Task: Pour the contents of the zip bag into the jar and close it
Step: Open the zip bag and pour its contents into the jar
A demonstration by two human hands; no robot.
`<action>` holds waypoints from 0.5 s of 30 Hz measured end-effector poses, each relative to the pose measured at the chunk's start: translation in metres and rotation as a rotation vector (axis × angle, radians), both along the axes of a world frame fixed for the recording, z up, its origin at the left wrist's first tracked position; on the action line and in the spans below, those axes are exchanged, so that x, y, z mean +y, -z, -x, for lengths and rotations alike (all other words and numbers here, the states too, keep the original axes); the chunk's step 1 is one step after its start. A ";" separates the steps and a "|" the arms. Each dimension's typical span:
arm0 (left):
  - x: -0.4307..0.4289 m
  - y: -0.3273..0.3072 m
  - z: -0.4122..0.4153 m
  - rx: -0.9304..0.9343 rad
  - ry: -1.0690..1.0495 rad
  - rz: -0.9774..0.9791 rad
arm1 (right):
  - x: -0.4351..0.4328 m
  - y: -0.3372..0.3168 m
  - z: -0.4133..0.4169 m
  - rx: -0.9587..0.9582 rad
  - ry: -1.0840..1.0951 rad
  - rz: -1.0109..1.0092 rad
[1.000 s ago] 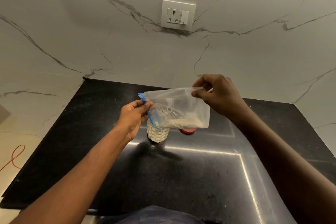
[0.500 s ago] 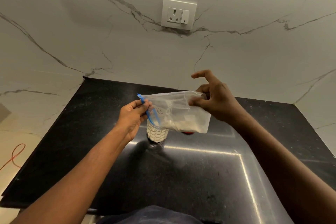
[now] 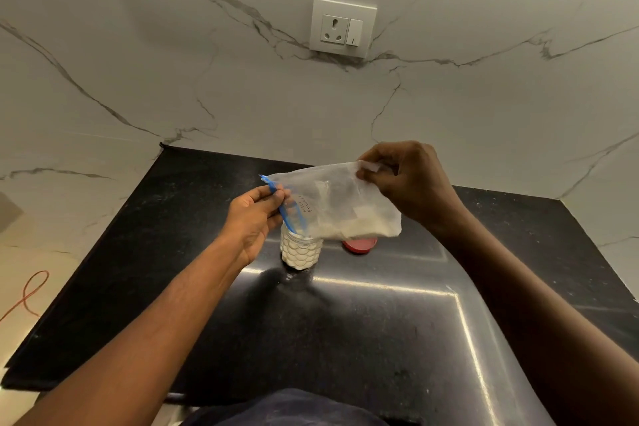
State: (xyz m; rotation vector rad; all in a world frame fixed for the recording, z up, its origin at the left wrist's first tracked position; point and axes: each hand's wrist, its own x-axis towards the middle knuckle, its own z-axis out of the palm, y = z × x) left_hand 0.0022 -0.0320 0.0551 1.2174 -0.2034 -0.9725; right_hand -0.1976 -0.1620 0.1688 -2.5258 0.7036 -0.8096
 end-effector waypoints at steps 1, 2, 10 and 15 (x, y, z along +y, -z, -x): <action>0.000 -0.001 0.000 -0.001 0.000 0.000 | 0.001 -0.002 -0.001 -0.046 0.021 -0.008; 0.000 -0.001 0.000 0.000 -0.001 0.003 | 0.001 -0.004 -0.002 -0.077 0.043 0.000; 0.002 -0.004 -0.003 0.003 -0.008 -0.001 | 0.013 -0.002 -0.019 -0.026 0.080 0.316; 0.001 0.000 -0.004 0.010 -0.010 -0.014 | 0.021 0.000 -0.024 0.017 0.052 0.549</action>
